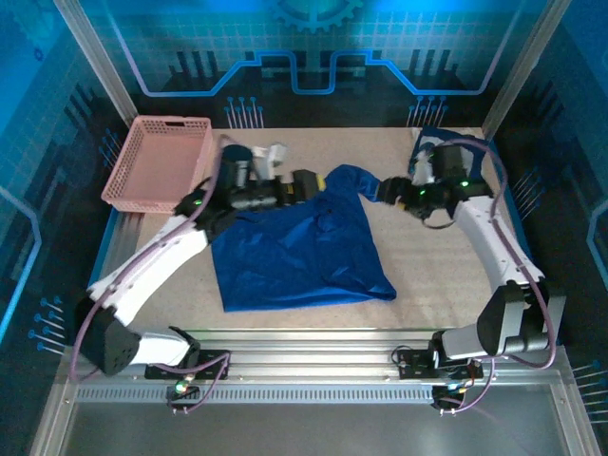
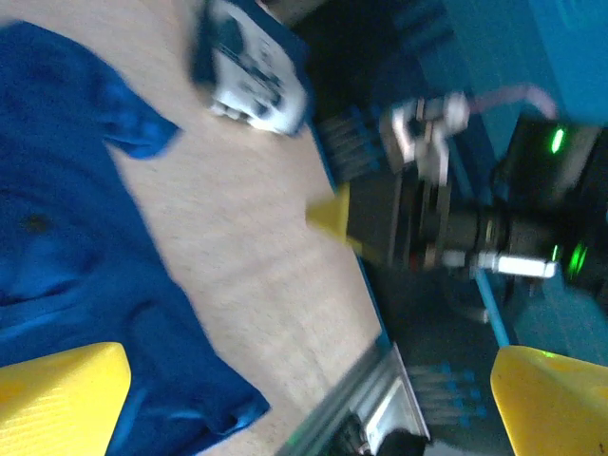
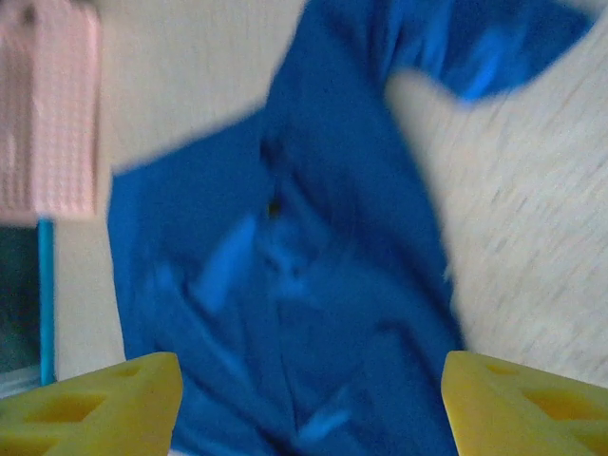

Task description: Fold and stack the t-shirts

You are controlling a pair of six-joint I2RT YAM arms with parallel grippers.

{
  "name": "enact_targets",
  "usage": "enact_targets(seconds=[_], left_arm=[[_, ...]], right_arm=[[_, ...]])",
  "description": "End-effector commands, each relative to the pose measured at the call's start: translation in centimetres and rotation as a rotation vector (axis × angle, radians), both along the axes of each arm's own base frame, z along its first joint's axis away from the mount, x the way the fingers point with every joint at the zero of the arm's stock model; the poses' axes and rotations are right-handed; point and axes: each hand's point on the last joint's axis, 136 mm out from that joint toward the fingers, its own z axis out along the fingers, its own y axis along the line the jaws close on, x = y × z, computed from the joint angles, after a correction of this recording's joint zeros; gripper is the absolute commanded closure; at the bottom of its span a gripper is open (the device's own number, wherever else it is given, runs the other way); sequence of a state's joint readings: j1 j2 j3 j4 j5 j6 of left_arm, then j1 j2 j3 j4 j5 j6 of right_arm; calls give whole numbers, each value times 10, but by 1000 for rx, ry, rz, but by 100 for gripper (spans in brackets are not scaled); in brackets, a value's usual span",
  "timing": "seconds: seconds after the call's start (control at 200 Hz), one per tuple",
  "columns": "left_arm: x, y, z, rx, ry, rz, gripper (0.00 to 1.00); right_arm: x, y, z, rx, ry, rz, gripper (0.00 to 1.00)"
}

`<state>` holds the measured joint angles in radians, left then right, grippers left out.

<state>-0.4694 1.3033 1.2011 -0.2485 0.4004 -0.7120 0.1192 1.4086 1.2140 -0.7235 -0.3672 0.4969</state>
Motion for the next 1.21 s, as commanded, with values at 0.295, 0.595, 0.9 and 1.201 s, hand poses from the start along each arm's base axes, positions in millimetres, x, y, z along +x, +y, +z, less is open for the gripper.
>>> enact_targets(seconds=[0.295,0.595,0.9,1.201], left_arm=[[-91,125,-209,212,753,396,13],[-131,152,-257,301,900,510,21],[-136,161,-288,303,932,583,28],[-132,162,-303,306,942,592,36]], right_arm=[[-104,68,-98,-358,287,424,33],[-99,93,-140,-579,286,511,36],[-51,78,-132,-705,223,418,40],[-30,50,-145,-729,261,333,48]])
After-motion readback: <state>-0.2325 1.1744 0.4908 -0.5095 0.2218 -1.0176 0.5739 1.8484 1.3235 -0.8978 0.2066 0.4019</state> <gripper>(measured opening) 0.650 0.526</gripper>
